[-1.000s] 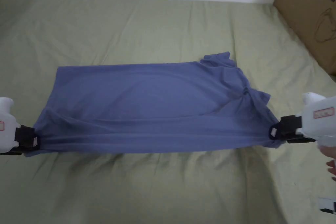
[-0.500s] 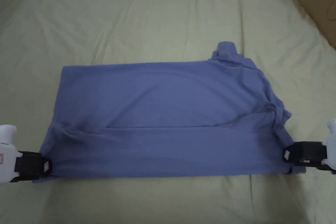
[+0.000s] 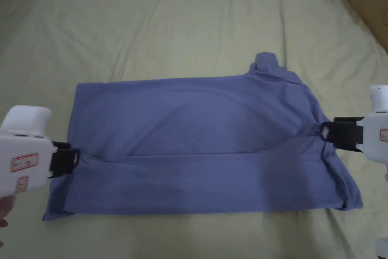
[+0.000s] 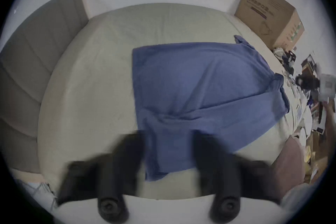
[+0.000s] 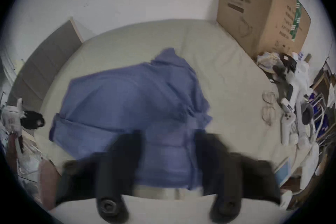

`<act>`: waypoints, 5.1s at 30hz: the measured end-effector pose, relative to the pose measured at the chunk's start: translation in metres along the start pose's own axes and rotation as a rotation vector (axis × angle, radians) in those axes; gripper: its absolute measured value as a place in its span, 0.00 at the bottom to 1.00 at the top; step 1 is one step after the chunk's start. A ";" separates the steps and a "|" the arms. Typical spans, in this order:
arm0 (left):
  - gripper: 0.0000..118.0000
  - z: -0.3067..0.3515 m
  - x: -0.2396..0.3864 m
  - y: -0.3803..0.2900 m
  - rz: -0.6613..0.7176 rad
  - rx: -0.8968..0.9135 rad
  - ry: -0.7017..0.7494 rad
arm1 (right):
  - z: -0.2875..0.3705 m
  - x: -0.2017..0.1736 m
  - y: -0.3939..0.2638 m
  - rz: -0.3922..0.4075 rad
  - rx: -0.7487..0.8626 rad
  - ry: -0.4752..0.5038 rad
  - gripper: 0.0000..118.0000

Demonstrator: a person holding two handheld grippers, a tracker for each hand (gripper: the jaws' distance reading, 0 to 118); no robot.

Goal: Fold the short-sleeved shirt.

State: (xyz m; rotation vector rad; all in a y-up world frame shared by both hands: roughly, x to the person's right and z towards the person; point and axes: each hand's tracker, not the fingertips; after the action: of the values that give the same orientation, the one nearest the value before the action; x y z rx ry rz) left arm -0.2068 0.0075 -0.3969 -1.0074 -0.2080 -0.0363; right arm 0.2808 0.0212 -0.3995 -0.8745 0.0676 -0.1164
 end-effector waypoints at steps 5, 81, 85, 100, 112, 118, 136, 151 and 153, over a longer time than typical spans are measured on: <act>0.00 -0.027 -0.016 0.047 0.047 0.020 -0.051 | -0.030 -0.013 0.019 0.040 -0.034 0.037 0.01; 0.01 -0.025 -0.091 -0.016 0.110 -0.150 -0.183 | -0.002 0.121 -0.033 -0.244 -0.238 0.055 0.00; 0.01 -0.043 -0.086 -0.053 0.089 -0.185 -0.174 | -0.023 0.123 -0.071 -0.268 -0.277 0.019 0.01; 0.97 0.021 -0.028 -0.030 0.099 0.221 0.010 | 0.035 0.022 -0.039 -0.126 0.020 -0.186 0.88; 0.00 0.000 0.051 -0.015 0.132 0.231 0.019 | 0.000 -0.102 -0.033 0.042 0.092 -0.172 0.01; 0.00 0.000 0.044 -0.022 0.129 0.253 0.120 | -0.017 -0.100 -0.034 -0.004 0.033 -0.203 0.01; 1.00 -0.089 -0.185 -0.107 0.840 0.066 -0.663 | -0.045 -0.110 -0.045 0.073 -0.076 -0.151 0.01; 0.04 -0.163 -0.132 -0.098 0.807 0.025 -0.892 | -0.051 -0.113 -0.044 0.107 -0.117 -0.118 0.01; 0.04 -0.154 -0.124 -0.091 0.744 0.008 -0.795 | -0.050 -0.116 -0.043 0.117 -0.112 -0.109 0.01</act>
State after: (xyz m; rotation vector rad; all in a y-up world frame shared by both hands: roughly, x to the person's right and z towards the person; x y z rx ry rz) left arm -0.3154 -0.1787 -0.4240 -0.9976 -0.5396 1.0538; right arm 0.1577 -0.0289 -0.3971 -0.9849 0.0230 0.0453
